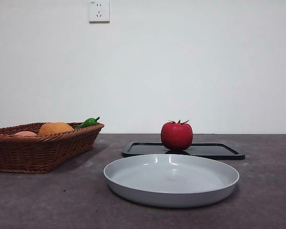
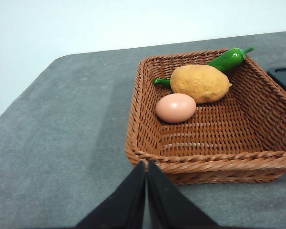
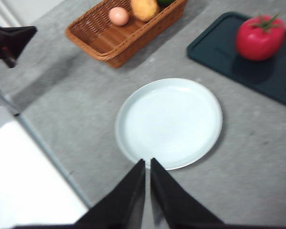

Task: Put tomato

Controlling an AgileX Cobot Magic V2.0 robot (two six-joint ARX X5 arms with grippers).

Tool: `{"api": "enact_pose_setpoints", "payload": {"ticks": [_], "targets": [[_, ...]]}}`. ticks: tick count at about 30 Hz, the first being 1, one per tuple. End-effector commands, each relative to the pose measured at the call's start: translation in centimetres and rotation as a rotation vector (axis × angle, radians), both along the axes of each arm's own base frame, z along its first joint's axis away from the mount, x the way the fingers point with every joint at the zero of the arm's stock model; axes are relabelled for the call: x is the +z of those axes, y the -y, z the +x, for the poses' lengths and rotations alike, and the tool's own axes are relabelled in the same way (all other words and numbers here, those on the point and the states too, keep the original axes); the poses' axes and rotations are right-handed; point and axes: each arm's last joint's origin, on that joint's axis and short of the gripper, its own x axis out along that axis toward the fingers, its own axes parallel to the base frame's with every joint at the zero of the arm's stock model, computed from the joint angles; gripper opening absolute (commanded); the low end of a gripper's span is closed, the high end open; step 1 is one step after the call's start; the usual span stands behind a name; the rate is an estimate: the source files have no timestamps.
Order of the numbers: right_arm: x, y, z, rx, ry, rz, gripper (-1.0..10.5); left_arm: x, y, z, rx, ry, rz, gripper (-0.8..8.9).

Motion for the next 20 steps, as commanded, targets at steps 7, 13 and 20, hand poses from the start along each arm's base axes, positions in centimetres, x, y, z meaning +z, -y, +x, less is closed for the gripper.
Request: {"api": "enact_pose_setpoints", "payload": {"ticks": [7, 13, 20], "targets": [[-0.5, 2.0, -0.3, -0.233, 0.356, 0.027, 0.1, -0.7, 0.0, 0.1, 0.001, -0.024, -0.003, 0.08], [-4.7, 3.0, 0.1, -0.483, 0.497, 0.054, 0.1, -0.7, 0.0, 0.1, 0.001, -0.024, -0.003, 0.08], [-10.0, 3.3, 0.7, -0.614, 0.574, 0.069, 0.1, -0.7, 0.0, 0.1, 0.001, -0.024, -0.003, 0.08]]}}
